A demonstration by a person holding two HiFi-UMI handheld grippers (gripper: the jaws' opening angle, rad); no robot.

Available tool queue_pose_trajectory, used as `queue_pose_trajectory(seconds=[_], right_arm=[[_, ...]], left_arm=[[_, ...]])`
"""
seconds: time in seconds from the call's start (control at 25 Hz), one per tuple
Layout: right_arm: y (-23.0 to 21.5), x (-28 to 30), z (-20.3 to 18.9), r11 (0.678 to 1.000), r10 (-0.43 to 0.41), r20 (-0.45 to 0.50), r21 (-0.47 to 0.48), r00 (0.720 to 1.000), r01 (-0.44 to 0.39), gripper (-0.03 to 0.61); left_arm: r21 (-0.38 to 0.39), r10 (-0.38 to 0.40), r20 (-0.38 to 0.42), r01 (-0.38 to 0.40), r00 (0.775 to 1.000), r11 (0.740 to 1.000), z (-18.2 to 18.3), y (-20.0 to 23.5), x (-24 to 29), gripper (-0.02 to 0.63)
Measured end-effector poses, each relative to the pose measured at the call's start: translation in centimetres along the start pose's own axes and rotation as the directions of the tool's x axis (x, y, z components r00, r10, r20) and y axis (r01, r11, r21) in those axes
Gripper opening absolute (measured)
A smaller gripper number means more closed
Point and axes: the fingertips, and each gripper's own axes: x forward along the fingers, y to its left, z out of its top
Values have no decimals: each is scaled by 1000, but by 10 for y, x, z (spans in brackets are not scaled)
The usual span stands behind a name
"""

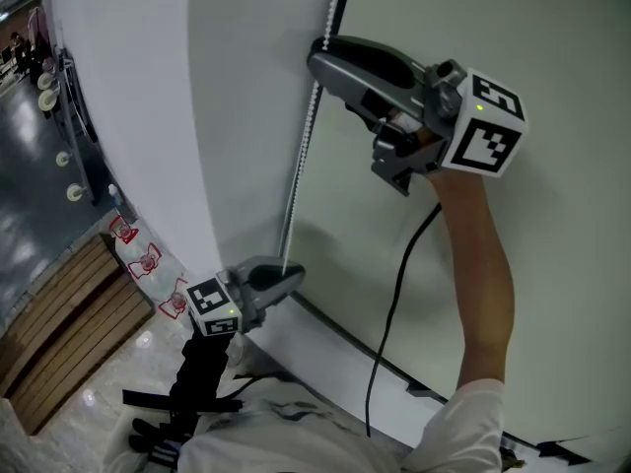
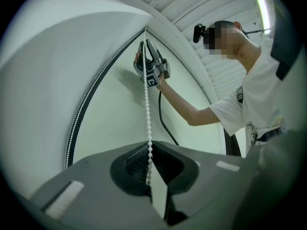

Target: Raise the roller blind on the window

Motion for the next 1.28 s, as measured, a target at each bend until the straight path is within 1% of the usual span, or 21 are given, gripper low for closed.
queue_pose_trajectory(seconds=[0.2, 0.36, 0.44, 0.52, 0.6, 0.68, 0.8, 1.0, 1.16, 1.28], right_arm=[[2, 5, 5, 1000, 19, -9, -16, 1000, -19, 66], [7, 4, 2, 1000, 29, -1, -10, 1000, -29, 8], [14, 5, -3, 999, 42, 5, 18, 999, -42, 6], [21, 6, -8, 995, 64, 18, 71, 998, -66, 5], [23, 5, -10, 989, 87, 33, 121, 996, -90, 5], [23, 4, -9, 982, 106, 45, 150, 993, -112, 3], [24, 2, -9, 980, 119, 55, 152, 991, -126, 3], [23, 2, -8, 980, 112, 53, 157, 992, -119, 3], [24, 4, -12, 982, 111, 8, 150, 994, -111, 3], [22, 3, -18, 981, 110, -14, 161, 994, -107, 3]], left_arm=[[3, 3, 4, -3, 1000, 1000, -3, 2, -2, -3], [1, 6, 5, -6, 1000, 1000, -8, 2, -3, -3], [1, 4, 2, -4, 1000, 1000, -15, 1, -7, -2], [-3, 2, 2, -2, 1000, 1000, -21, -1, -12, -3], [-9, 2, 7, -2, 1000, 1000, -22, -3, -14, -3], [-14, 1, 11, -1, 1000, 1000, -22, -3, -14, -3], [-22, -1, 11, 1, 1000, 1000, -22, -3, -13, -3], [-26, -7, 10, 7, 1000, 1000, -17, -3, -8, -3], [-26, -9, 13, 10, 1000, 1000, -10, -3, -2, -3], [-27, -11, 10, 11, 1000, 1000, -3, -3, 3, -3]])
